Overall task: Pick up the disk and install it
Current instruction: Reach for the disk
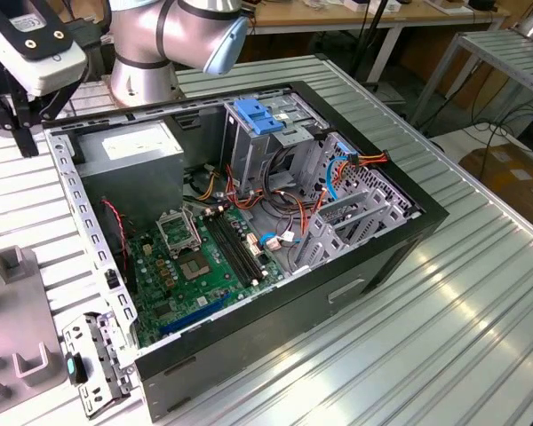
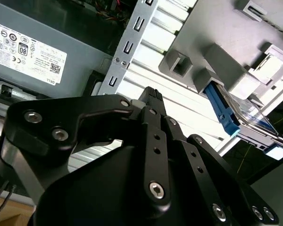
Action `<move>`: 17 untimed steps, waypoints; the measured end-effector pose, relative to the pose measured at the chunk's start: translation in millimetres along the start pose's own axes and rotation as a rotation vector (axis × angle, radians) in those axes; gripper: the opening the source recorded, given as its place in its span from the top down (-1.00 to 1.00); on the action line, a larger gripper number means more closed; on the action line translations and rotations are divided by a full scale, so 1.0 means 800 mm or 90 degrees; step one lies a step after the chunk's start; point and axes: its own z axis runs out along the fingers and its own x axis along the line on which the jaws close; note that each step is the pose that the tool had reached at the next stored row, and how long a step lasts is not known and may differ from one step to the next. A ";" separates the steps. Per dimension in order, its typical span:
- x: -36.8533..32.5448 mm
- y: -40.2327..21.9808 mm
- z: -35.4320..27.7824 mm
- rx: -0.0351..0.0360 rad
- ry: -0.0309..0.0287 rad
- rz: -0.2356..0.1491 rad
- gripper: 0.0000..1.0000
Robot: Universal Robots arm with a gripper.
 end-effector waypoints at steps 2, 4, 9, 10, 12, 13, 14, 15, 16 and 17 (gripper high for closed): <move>0.0077 0.0009 0.0024 0.0000 0.0006 -0.015 0.79; 0.0148 0.0048 0.0033 0.0002 0.0014 -0.028 0.79; 0.0373 0.0048 0.0036 0.0002 0.0013 -0.028 0.79; 0.0408 0.0046 0.0037 0.0002 0.0013 -0.028 0.79; 0.0522 0.0039 0.0038 0.0002 0.0013 -0.028 0.79; 0.0559 0.0037 0.0038 0.0002 0.0013 -0.028 0.79; 0.0621 0.0034 0.0038 0.0003 0.0014 -0.028 0.79; 0.0659 0.0032 0.0039 0.0002 0.0013 -0.028 0.79; 0.0691 0.0030 0.0039 0.0002 0.0013 -0.028 0.79; 0.0726 0.0028 0.0040 0.0002 0.0013 -0.028 0.79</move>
